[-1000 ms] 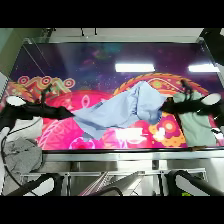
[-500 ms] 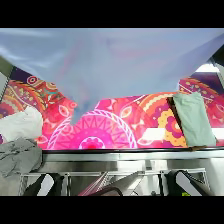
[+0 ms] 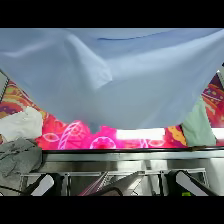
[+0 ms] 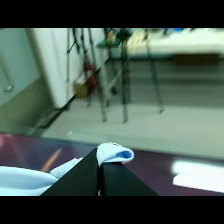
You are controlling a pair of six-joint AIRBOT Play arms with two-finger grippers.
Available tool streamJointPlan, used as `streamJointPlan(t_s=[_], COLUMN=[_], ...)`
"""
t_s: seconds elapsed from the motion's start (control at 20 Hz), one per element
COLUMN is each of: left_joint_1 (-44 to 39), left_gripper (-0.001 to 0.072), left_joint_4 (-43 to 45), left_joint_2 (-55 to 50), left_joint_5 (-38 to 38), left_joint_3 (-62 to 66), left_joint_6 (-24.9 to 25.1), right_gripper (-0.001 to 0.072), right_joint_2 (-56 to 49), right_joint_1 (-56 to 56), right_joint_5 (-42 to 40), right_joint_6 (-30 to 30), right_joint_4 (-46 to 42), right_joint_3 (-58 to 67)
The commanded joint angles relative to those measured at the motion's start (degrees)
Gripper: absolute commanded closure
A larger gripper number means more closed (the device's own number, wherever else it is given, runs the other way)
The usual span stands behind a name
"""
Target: Fold the shirts.
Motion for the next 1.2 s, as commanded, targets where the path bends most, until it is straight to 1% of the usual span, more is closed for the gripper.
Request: streamJointPlan(t_s=[0.0, 0.1, 0.15, 0.25, 0.4, 0.45, 0.55, 0.65, 0.7, 0.9, 1.05, 1.15], left_joint_1=[-16.9, -23.4, -25.2, -26.6, -26.5, -26.2, -25.6, -24.0, -23.0, -17.8, -15.7, -15.0], left_gripper=[0.0696, 0.0696, 0.0696, 0.0696, 0.0695, 0.0695, 0.0695, 0.0695, 0.0695, 0.0695, 0.0695, 0.0695], left_joint_4=[24.1, 31.0, 32.5, 33.8, 33.7, 33.7, 33.8, 34.4, 35.6, 36.3, 36.3, 36.3], left_joint_2=[-9.3, -16.5, -20.9, -29.3, -41.8, -45.0, -49.3, -51.1, -50.8, -47.4, -46.1, -44.5], left_joint_5=[3.4, 6.7, 9.2, 13.3, 13.6, 12.5, 8.9, 4.3, 3.7, 2.7, 1.4, 1.7], left_joint_3=[-2.6, -7.3, -9.7, -12.8, -11.2, -9.0, -4.4, 0.4, 1.9, 2.3, 2.2, 1.5], left_joint_6=[-0.7, -0.7, -0.7, -0.7, -0.7, -0.8, -1.3, -2.3, -3.2, -3.3, -3.3, -2.9], right_gripper=[0.0690, 0.0690, 0.0690, 0.0690, 0.0690, 0.0690, 0.0690, 0.0691, 0.0691, 0.0691, 0.0691, 0.0691], right_joint_2=[-7.5, -12.8, -15.7, -22.4, -33.4, -35.8, -38.5, -37.4, -36.1, -32.2, -31.1, -31.0], right_joint_1=[2.0, 9.2, 12.8, 19.4, 24.2, 24.5, 24.3, 23.2, 22.1, 17.8, 17.4, 18.0], right_joint_5=[2.0, -1.5, -4.4, -13.2, -26.2, -28.2, -28.2, -27.9, -26.5, -19.5, -18.4, -14.8], right_joint_6=[-3.1, -4.3, -6.0, -8.3, -9.2, -9.2, -9.2, -9.0, -8.9, -7.7, -7.5, -7.3], right_joint_4=[4.3, -1.1, -3.2, -5.8, -5.8, -4.6, -1.7, -1.8, -1.8, -1.8, -1.9, -2.0], right_joint_3=[-12.0, -21.6, -25.8, -32.3, -33.2, -32.2, -29.6, -28.3, -27.8, -27.6, -27.6, -27.7])
